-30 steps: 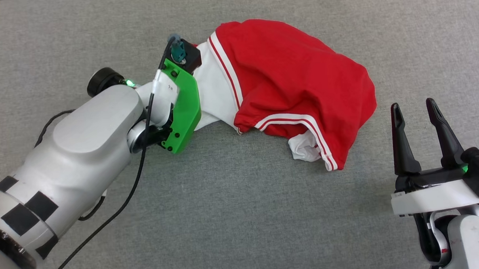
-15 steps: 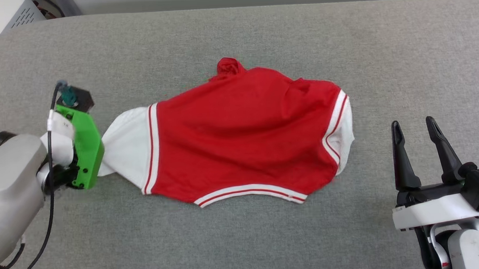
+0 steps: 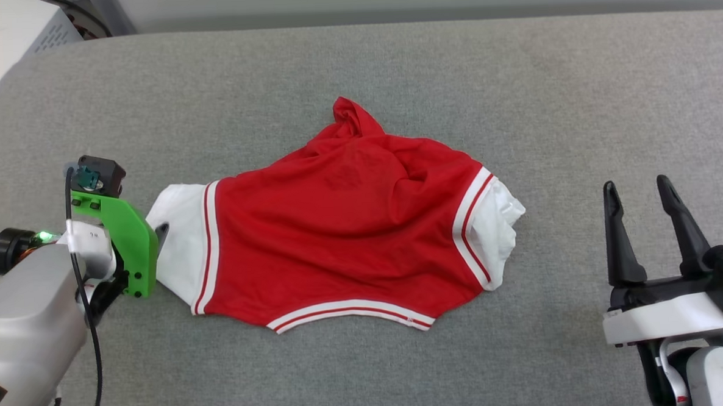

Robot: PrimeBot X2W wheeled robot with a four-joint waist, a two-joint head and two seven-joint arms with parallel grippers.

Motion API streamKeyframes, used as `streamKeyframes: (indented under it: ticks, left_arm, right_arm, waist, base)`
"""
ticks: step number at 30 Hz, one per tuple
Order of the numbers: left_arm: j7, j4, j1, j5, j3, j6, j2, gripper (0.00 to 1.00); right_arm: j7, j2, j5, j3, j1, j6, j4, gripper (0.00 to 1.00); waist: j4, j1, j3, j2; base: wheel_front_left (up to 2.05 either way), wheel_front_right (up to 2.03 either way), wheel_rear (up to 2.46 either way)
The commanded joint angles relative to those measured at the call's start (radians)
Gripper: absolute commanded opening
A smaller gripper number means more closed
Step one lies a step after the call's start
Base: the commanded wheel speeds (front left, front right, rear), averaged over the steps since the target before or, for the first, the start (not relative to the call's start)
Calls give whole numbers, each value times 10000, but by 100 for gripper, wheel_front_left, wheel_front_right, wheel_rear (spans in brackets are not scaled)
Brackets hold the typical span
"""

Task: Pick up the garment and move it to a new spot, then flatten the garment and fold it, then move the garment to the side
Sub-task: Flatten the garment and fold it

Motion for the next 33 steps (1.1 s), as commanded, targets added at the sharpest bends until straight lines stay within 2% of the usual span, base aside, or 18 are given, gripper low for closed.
streamKeyframes:
  ticks: [1, 6, 8, 11, 13, 16, 21, 23, 26, 33]
  left_arm:
    - [-681, 41, 231, 183, 123, 166, -80, 100]
    - [-3392, -403, 671, 527, 579, 881, -210, 100]
    - [-4096, -768, 925, 565, 855, 1236, -209, 100]
    - [-4418, -1579, 1344, 833, 1479, 1919, -102, 100]
    - [-4435, -2676, 1646, 1537, 2457, 2587, 4, 100]
    - [-4439, -4554, 2848, 2879, 4086, 3593, 34, 100]
    - [-4442, -6692, 5053, 4765, 5979, 4605, -353, 100]
    - [-4442, -7202, 5793, 5350, 6556, 4806, -617, 100]
    - [-4442, -7735, 6685, 6096, 7267, 4876, -1043, 100]
    - [-4443, -8097, 7624, 7208, 8274, 4479, -1909, 100]
  right_arm:
    - [-49, -16, -173, -101, 59, -9, -146, 100]
    - [-49, -487, -432, -353, -382, -9, -836, 100]
    - [-49, -809, -439, -391, -678, -9, -1191, 100]
    - [-49, -1395, -402, -238, -1132, -9, -1588, 100]
    - [-49, -1866, -264, 60, -1380, -9, -1645, 100]
    - [-49, -2819, 11, 930, -1708, -9, -1396, 100]
    - [196, -4252, 698, 2720, -2237, -9, -759, 100]
    - [727, -4716, 1090, 3477, -2539, -9, -806, 100]
    - [2045, -5449, 1921, 4656, -2968, -9, -925, 100]
    - [6079, -6994, 4103, 6950, -3871, -9, -1681, 100]
  waist:
    - [130, 0, -317, 66]
    - [330, 0, -780, 66]
    - [422, 0, -898, 66]
    - [556, 0, -1016, 66]
    - [665, 0, -1055, 66]
    - [791, 0, -1096, 66]
    - [895, 0, -1166, 66]
    - [915, 0, -1151, 66]
    - [968, 0, -1073, 66]
    - [1046, 0, -706, 66]
  base:
    - [0, 0, 0]
    - [0, 0, 0]
    - [0, 0, 0]
    - [0, 0, 0]
    - [0, 0, 0]
    - [0, 0, 0]
    - [0, 0, 0]
    - [0, 0, 0]
    - [0, 0, 0]
    - [0, 0, 0]
